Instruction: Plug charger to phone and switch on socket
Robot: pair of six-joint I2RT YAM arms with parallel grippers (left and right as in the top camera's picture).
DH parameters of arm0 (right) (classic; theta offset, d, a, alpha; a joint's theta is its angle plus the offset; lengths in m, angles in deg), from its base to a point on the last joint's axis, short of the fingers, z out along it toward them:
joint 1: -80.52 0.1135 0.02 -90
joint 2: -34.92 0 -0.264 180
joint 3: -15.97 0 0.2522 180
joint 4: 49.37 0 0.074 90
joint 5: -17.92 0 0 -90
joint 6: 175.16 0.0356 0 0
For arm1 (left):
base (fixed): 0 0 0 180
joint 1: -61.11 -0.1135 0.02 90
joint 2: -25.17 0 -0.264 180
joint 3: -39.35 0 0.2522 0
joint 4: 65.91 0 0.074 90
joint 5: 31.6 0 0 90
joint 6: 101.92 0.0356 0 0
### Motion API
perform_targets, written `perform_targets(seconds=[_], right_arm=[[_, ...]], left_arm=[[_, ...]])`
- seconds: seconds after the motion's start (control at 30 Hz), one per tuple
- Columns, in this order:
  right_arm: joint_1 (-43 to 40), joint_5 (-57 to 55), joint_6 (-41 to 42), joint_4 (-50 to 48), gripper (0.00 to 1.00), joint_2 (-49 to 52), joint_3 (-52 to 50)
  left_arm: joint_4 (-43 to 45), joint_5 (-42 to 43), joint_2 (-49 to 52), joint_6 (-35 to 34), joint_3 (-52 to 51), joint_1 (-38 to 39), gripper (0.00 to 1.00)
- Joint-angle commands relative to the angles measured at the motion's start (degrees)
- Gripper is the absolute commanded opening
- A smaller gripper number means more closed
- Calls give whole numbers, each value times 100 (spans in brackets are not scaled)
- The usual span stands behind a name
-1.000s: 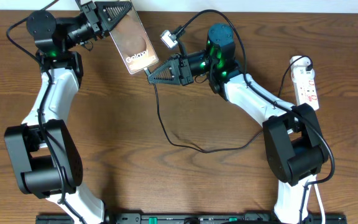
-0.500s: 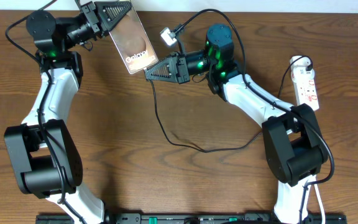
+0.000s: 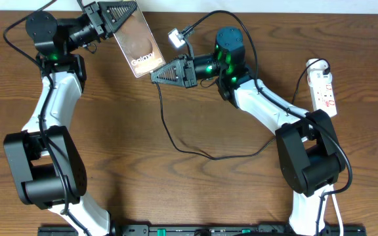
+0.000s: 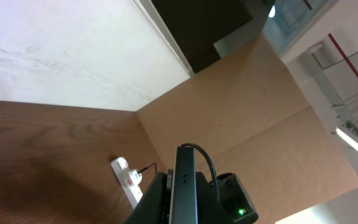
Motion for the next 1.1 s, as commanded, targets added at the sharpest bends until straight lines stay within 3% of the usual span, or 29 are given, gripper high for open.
perform_targets(seconds=[0.0, 0.47, 1.07], right_arm=[[-61, -994, 28, -66, 2, -17, 92], [-92, -863, -15, -63, 1, -17, 92], [-122, -896, -11, -63, 2, -17, 92]], left_arm=[[20, 1117, -127, -142, 98, 120, 7], [0, 1626, -127, -282, 98, 122, 7], [4, 1558, -127, -247, 98, 120, 7]])
